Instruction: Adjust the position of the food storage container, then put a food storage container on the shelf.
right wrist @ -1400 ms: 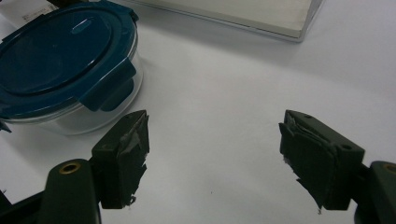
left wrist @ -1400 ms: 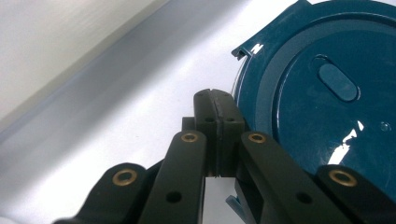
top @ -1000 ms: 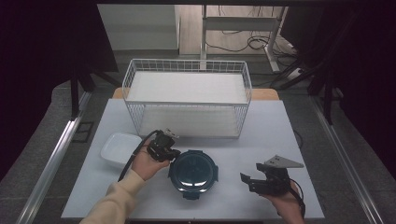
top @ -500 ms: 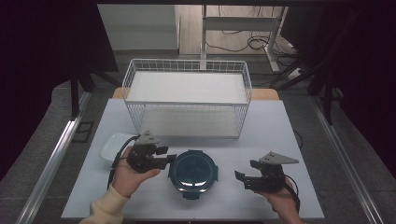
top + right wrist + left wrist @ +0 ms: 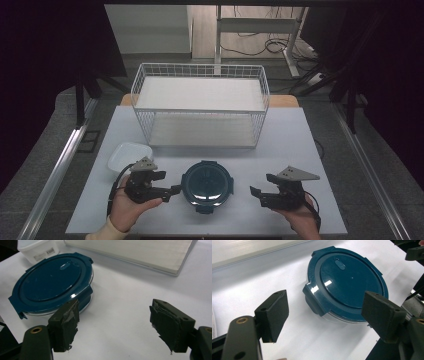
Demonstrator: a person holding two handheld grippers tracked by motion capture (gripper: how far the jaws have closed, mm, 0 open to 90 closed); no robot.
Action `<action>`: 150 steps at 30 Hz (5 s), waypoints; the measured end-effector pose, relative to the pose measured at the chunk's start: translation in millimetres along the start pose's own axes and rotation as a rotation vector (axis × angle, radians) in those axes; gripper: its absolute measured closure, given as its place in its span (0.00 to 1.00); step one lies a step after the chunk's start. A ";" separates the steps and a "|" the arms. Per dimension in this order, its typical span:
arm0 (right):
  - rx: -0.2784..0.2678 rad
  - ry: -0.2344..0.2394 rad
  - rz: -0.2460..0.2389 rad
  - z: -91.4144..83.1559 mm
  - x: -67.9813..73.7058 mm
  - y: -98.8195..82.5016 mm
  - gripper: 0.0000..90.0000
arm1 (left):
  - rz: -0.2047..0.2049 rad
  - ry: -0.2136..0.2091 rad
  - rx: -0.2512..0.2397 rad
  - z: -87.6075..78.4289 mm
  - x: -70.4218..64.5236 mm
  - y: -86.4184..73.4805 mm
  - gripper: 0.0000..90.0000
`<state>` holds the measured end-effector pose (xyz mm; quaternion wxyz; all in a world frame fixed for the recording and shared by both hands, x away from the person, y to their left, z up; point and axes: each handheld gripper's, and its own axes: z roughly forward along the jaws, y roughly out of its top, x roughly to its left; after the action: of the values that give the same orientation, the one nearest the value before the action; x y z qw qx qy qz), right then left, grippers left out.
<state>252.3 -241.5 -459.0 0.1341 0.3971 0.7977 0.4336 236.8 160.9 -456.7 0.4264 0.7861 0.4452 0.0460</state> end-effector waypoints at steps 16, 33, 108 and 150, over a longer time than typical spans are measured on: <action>-0.041 0.057 0.095 -4.6 -0.2 1.5 0.24 | -0.096 -0.103 -0.020 7.6 -6.6 -11.8 0.19; 0.013 0.145 0.120 24.8 20.8 36.1 0.17 | -0.204 -0.125 -0.010 23.5 7.7 10.7 0.14; 0.127 0.309 0.611 75.6 25.3 3.7 0.45 | -0.472 -0.271 0.044 55.0 17.0 -14.3 0.43; 0.052 0.298 0.480 52.6 31.3 26.9 0.46 | -0.406 -0.281 -0.010 34.8 4.5 -0.5 0.45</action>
<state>275.3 -178.9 -464.3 -0.1014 0.5098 0.7027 0.4859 254.9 142.4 -480.4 0.4884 0.6772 0.5299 -0.1485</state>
